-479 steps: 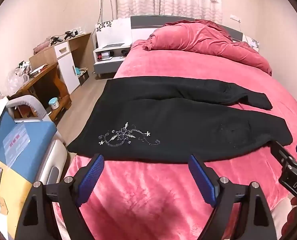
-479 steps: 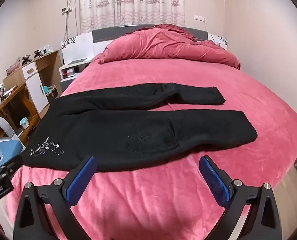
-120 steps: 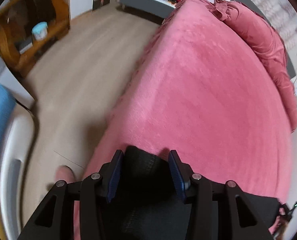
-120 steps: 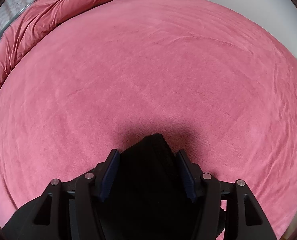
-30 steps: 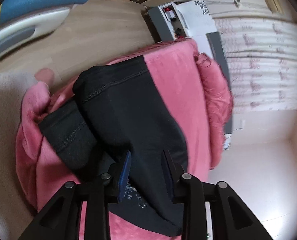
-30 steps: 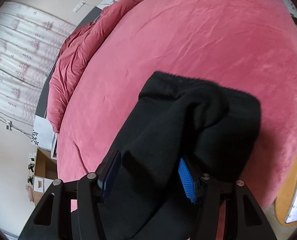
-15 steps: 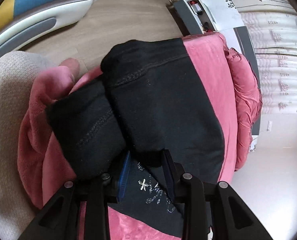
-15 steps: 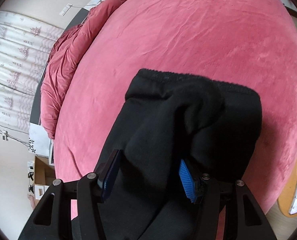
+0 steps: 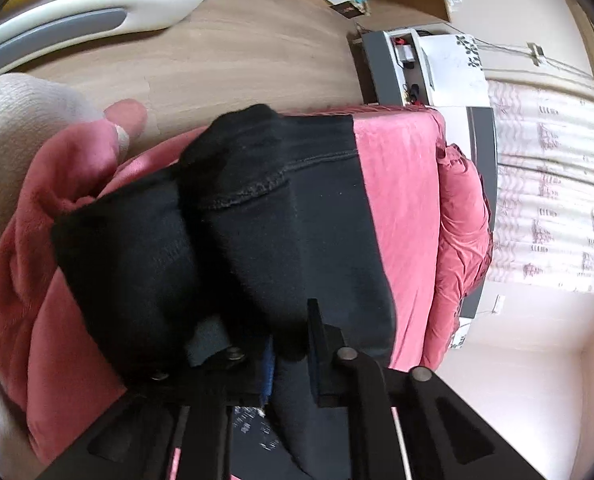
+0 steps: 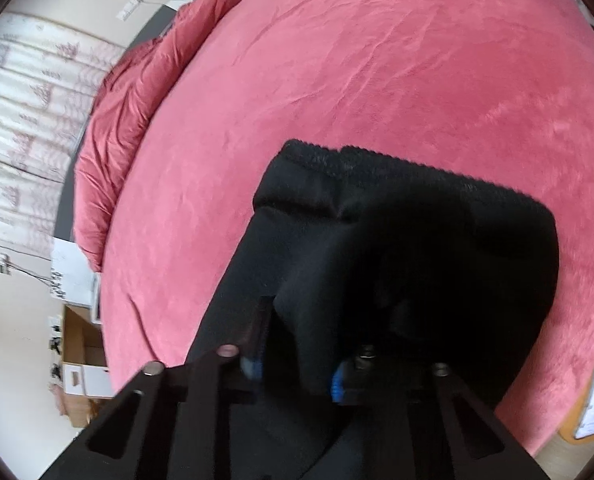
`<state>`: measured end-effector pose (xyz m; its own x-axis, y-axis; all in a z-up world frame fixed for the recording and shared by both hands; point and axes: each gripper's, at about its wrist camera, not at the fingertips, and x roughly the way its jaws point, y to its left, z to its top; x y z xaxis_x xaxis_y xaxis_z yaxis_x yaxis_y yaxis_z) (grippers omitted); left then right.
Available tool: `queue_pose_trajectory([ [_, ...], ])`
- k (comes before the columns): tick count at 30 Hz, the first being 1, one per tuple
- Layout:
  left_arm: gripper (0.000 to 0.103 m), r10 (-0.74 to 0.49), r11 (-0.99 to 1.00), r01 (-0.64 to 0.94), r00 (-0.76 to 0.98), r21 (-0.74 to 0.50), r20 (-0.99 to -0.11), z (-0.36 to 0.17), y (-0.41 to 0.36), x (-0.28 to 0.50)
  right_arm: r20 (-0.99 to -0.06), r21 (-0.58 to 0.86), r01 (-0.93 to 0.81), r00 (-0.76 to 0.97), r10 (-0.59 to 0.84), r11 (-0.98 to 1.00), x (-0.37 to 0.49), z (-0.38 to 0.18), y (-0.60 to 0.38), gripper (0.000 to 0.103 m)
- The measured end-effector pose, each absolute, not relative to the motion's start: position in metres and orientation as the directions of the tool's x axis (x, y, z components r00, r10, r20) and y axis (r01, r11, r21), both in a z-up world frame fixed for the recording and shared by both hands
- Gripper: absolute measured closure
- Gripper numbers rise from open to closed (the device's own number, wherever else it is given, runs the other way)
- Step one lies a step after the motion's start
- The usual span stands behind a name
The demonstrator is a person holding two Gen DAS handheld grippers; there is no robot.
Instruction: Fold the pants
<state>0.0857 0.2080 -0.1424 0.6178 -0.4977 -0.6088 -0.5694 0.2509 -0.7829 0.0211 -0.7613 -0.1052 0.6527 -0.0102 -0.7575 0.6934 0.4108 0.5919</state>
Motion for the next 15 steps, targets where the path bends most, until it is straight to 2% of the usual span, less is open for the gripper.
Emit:
queue_pose_trajectory([
  [5, 0.096, -0.559, 0.125, -0.53, 0.661, -0.838, -0.501, -0.112, 0.207, 0.1, -0.756, 0.583, 0.672, 0.655, 0.002, 0.457, 0.062, -0.056, -0.772, 0.091],
  [8, 0.097, -0.592, 0.084, -0.433, 0.703, -0.898, -0.394, -0.079, 0.211, 0.104, -0.651, 0.635, 0.541, 0.759, 0.004, 0.552, 0.072, 0.002, -0.769, 0.091],
  [10, 0.097, -0.596, 0.116, -0.365, 0.719, -0.924, -0.359, -0.059, 0.215, 0.099, -0.562, 0.658, 0.447, 0.827, -0.001, 0.606, 0.059, 0.032, -0.765, 0.091],
  [12, 0.097, -0.578, 0.192, -0.343, 0.717, -0.919, -0.389, -0.055, 0.22, 0.086, -0.559, 0.634, 0.443, 0.829, -0.021, 0.634, 0.04, 0.032, -0.766, 0.091],
  [15, 0.096, -0.579, 0.272, -0.39, 0.664, -0.88, -0.473, -0.088, 0.224, 0.058, -0.638, 0.648, 0.52, 0.77, 0.022, 0.557, 0.009, -0.025, -0.781, 0.091],
])
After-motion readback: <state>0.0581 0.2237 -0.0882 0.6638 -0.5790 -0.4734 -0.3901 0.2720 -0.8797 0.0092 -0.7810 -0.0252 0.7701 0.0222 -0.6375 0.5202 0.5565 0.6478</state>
